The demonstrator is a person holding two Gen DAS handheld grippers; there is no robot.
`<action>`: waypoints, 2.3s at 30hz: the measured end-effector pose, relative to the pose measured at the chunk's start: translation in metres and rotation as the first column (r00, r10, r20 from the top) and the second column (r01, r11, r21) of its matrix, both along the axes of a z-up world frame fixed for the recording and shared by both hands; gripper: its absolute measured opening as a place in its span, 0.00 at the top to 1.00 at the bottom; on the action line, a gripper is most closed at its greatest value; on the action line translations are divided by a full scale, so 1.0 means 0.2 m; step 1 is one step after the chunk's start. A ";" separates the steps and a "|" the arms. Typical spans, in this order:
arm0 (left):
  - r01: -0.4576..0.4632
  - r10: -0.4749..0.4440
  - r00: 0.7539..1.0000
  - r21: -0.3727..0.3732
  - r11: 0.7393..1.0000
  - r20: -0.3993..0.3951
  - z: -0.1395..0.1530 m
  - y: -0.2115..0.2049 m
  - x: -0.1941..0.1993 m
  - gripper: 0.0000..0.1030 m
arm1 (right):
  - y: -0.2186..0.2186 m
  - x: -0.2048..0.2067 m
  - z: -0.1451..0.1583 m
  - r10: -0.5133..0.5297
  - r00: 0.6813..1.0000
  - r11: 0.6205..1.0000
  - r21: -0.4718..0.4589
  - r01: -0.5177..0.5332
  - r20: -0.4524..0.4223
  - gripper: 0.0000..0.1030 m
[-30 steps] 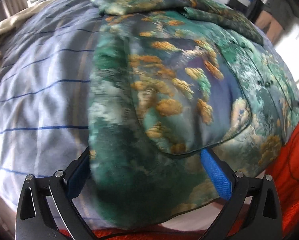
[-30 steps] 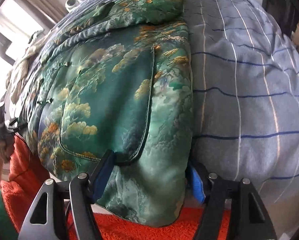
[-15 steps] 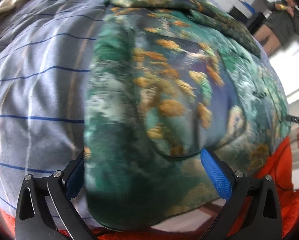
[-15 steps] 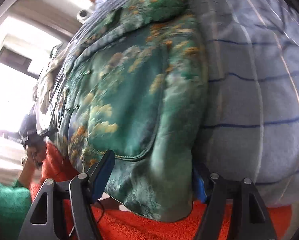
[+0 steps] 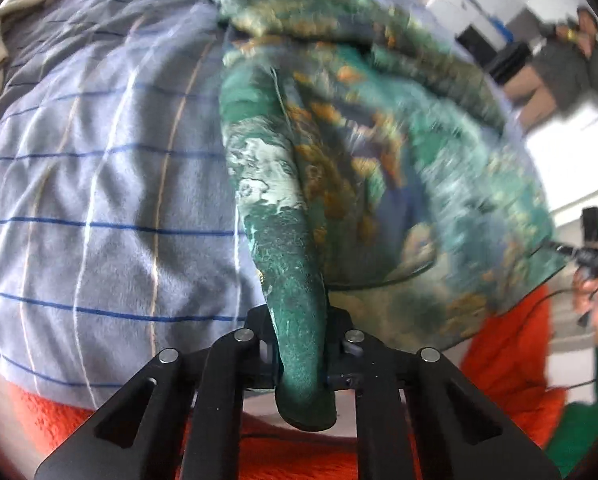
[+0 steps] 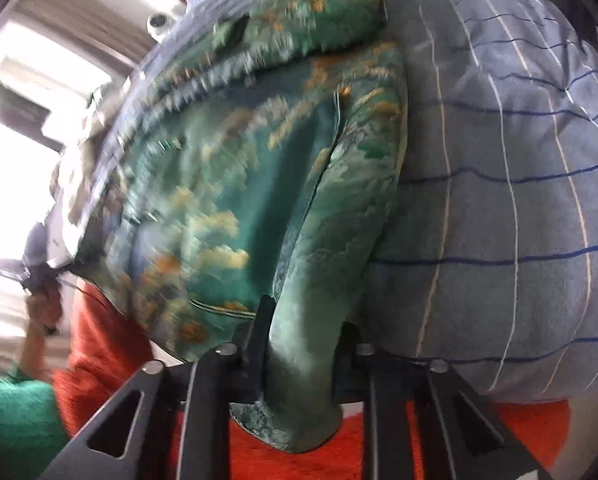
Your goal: Fold large clothes
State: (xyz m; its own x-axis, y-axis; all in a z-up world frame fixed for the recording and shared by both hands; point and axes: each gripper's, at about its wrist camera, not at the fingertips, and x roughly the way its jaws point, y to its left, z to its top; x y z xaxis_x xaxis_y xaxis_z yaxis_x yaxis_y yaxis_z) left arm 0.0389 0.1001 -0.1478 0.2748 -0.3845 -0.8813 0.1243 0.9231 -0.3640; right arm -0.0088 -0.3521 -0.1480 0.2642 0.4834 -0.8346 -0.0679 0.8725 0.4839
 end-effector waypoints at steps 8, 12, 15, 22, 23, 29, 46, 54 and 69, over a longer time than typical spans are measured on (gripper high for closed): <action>-0.048 0.063 0.989 -0.114 0.992 0.133 0.33 0.10 -0.12 0.91 | -0.03 -0.05 0.36 -0.051 0.987 0.992 0.125 0.032 0.153 0.87; -0.077 0.087 0.991 -0.094 0.993 0.102 0.30 0.15 -0.26 0.91 | -0.01 -0.17 0.41 -0.056 0.987 0.984 0.175 0.030 0.150 0.87; -0.107 0.111 0.993 -0.080 0.991 0.037 0.26 0.25 -0.43 0.91 | -0.02 -0.30 0.41 -0.078 0.990 0.974 0.222 0.051 0.118 0.87; -0.170 0.181 0.983 -0.241 0.956 0.025 0.47 0.46 -0.61 0.91 | -0.11 -0.54 0.50 -0.193 0.980 0.900 0.407 0.158 0.045 0.87; -0.173 0.193 0.980 -0.272 0.947 0.047 0.52 0.47 -0.57 0.91 | -0.12 -0.52 0.52 -0.209 0.977 0.889 0.426 0.166 0.054 0.87; -0.177 0.260 0.944 -0.352 0.919 0.205 0.66 0.55 0.05 0.90 | -0.18 -0.02 0.57 -0.320 0.937 0.827 0.525 0.203 0.142 0.87; -0.285 0.367 0.918 -0.394 0.874 0.151 0.37 0.70 0.89 0.03 | -0.36 0.94 0.07 -0.549 0.836 0.642 0.635 0.430 -0.010 0.15; -0.268 0.269 0.958 -0.024 0.963 0.095 0.03 0.39 1.01 0.04 | 0.06 1.08 0.18 -0.155 0.949 0.958 -0.192 0.212 0.274 0.17; -0.393 0.235 0.855 0.282 0.875 0.462 0.23 0.13 1.23 0.90 | 0.25 1.18 0.53 -0.048 0.818 0.788 -0.481 0.384 0.573 0.88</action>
State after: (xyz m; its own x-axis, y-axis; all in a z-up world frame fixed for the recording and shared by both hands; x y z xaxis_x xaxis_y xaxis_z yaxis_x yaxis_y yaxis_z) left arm 0.2854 0.1255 -0.1012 0.6843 0.1009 -0.7222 -0.1333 0.9910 0.0120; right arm 0.2280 -0.3017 -0.0420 0.7594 -0.1444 -0.6344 0.0723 0.9878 -0.1382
